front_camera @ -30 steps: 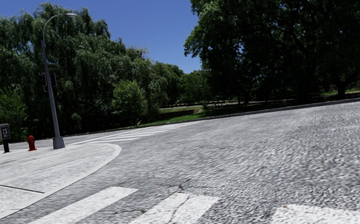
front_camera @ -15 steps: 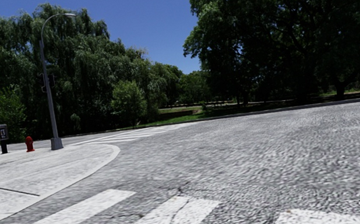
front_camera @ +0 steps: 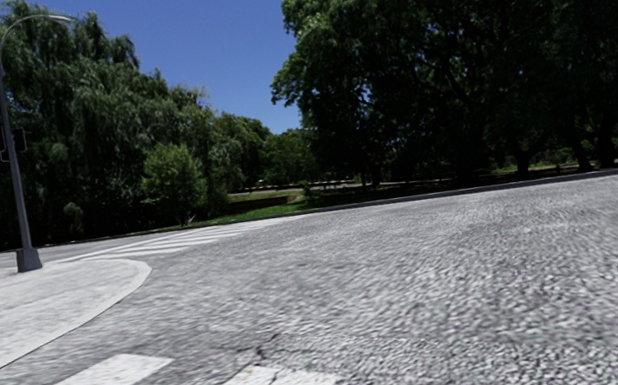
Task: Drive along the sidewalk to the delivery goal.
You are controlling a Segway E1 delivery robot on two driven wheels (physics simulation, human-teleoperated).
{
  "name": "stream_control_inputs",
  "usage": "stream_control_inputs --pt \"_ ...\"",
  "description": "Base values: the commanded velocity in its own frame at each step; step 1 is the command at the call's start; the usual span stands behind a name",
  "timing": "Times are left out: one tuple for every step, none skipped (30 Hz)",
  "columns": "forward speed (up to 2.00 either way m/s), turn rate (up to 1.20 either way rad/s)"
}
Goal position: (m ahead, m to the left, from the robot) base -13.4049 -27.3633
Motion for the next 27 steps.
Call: stream_control_inputs --pt "0.49 -0.53" --pt "0.49 -0.53" --pt "0.49 -0.53" --pt "0.49 -0.53" --pt "0.49 -0.53" --pt "0.49 -0.53" --pt "0.49 -0.53" --pt "0.50 -0.53" --pt "0.50 -0.53" --pt "0.50 -0.53" --pt "0.50 -0.53" --pt "0.50 -0.53" --pt "0.50 -0.53" --pt "0.50 -0.53" --pt "0.50 -0.53" --pt "0.50 -0.53" --pt "0.50 -0.53" --pt "0.50 -0.53" --pt "0.50 -0.53" --pt "0.50 -0.53" --pt "0.50 -0.53" --pt "0.50 -0.54" --pt "0.50 -0.54" --pt "0.50 -0.54" --pt "0.50 -0.54" --pt "0.50 -0.55" --pt "0.50 -0.56"
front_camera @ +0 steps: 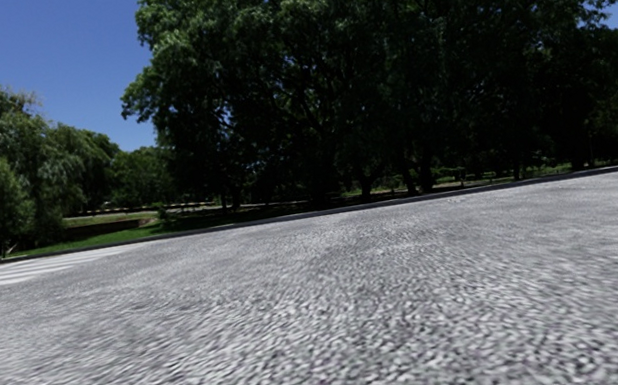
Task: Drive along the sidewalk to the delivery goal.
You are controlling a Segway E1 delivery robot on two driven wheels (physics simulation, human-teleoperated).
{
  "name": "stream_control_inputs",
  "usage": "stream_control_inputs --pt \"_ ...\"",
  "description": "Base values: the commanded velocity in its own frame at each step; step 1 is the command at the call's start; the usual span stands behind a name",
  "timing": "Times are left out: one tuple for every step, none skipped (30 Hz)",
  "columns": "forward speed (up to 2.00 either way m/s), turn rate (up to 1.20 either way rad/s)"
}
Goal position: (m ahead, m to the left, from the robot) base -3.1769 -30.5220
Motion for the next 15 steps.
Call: stream_control_inputs --pt "0.50 -0.56" --pt "0.52 -0.56" --pt "0.54 -0.56" --pt "0.56 -0.57" --pt "0.56 -0.57" --pt "0.57 -0.57" --pt "0.58 -0.57" --pt "0.58 -0.57" --pt "0.58 -0.57" --pt "0.59 -0.57" --pt "0.59 -0.57" --pt "0.59 -0.57" --pt "0.59 -0.57" --pt "0.59 -0.57" --pt "0.59 -0.57"
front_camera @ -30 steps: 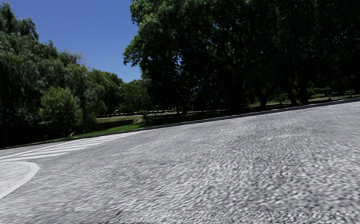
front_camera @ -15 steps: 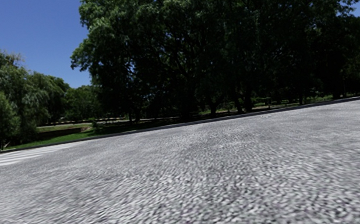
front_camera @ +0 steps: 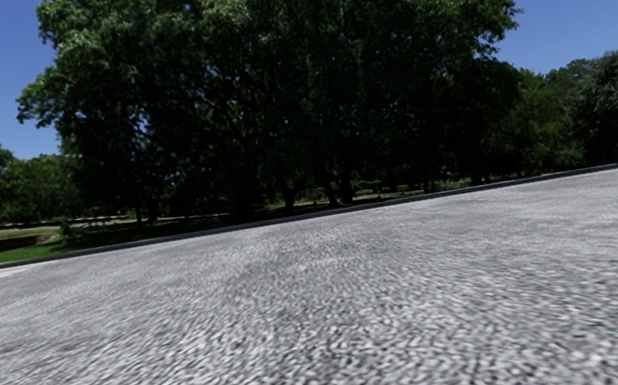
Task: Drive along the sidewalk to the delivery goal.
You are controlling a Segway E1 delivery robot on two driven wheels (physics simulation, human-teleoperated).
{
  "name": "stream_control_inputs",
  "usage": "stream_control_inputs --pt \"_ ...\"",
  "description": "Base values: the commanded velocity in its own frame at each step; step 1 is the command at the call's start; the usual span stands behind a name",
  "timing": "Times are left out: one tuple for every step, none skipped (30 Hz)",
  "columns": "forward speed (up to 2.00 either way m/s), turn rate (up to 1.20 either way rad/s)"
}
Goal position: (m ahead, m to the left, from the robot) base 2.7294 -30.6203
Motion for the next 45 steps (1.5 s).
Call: stream_control_inputs --pt "0.59 -0.57" --pt "0.59 -0.57" --pt "0.60 -0.57" --pt "0.60 -0.57" --pt "0.60 -0.57" --pt "0.60 -0.57" --pt "0.60 -0.57" --pt "0.54 -0.55" --pt "0.54 -0.55" --pt "0.25 -0.04" --pt "0.00 0.00" --pt "0.00 0.00" --pt "0.00 0.00" --pt "0.00 0.00" --pt "0.00 0.00" --pt "0.00 0.00" --pt "0.00 0.00" --pt "0.00 0.00" --pt "0.00 0.00" --pt "0.00 0.00" --pt "0.00 0.00" --pt "0.00 0.00" --pt "0.00 0.00" --pt "0.00 0.00" --pt "0.00 0.00" --pt "0.00 -0.11" --pt "0.00 -0.19" --pt "-0.11 -0.22" --pt "-0.11 -0.22" --pt "-0.45 -0.23" --pt "-0.53 -0.27" --pt "-0.55 -0.29" --pt "-0.55 -0.29" --pt "-0.56 -0.30" --pt "-0.56 -0.33" --pt "-0.56 -0.36" --pt "-0.56 -0.36" --pt "-0.56 -0.39" --pt "-0.56 -0.43" --pt "-0.56 -0.45" --pt "-0.56 -0.45" --pt "-0.56 -0.46" --pt "-0.56 -0.46" --pt "-0.55 -0.46" --pt "-0.55 -0.46"
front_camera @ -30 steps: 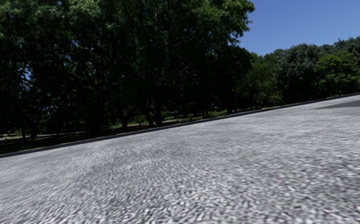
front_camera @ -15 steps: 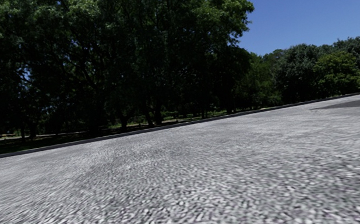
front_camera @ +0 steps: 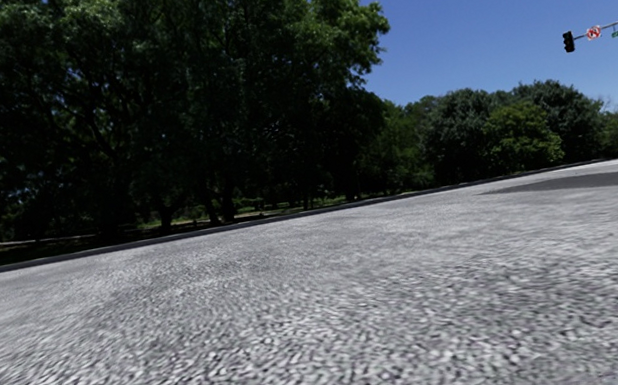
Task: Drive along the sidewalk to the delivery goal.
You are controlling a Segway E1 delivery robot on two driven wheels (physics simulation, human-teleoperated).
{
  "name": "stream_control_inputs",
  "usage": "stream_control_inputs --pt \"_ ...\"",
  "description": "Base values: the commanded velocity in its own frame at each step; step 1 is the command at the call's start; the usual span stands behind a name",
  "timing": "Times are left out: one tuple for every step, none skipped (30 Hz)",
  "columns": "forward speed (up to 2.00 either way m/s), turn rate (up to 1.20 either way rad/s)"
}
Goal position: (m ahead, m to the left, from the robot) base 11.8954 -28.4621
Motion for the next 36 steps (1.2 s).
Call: stream_control_inputs --pt "-0.54 -0.46" --pt "-0.54 -0.46" --pt "-0.53 -0.46" --pt "-0.53 -0.46" --pt "-0.52 -0.46" --pt "-0.52 -0.46" --pt "-0.52 -0.46" --pt "-0.52 -0.46" --pt "-0.52 -0.46" --pt "-0.52 -0.46" --pt "-0.52 -0.46" --pt "-0.52 -0.46" --pt "-0.52 -0.46" --pt "-0.52 -0.46" --pt "-0.52 -0.46" --pt "-0.52 -0.49" --pt "-0.52 -0.51" --pt "-0.52 -0.51" --pt "-0.52 -0.52" --pt "-0.52 -0.52" --pt "-0.52 -0.53" --pt "-0.52 -0.53" --pt "-0.52 -0.53" --pt "-0.52 -0.53" --pt "-0.52 -0.53" --pt "-0.52 -0.53" --pt "-0.52 -0.53" --pt "-0.52 -0.53" --pt "-0.52 -0.53" --pt "-0.52 -0.53" --pt "-0.52 -0.53" --pt "-0.52 -0.53" --pt "-0.52 -0.53" --pt "-0.52 -0.53" --pt "-0.52 -0.53" --pt "-0.52 -0.53"
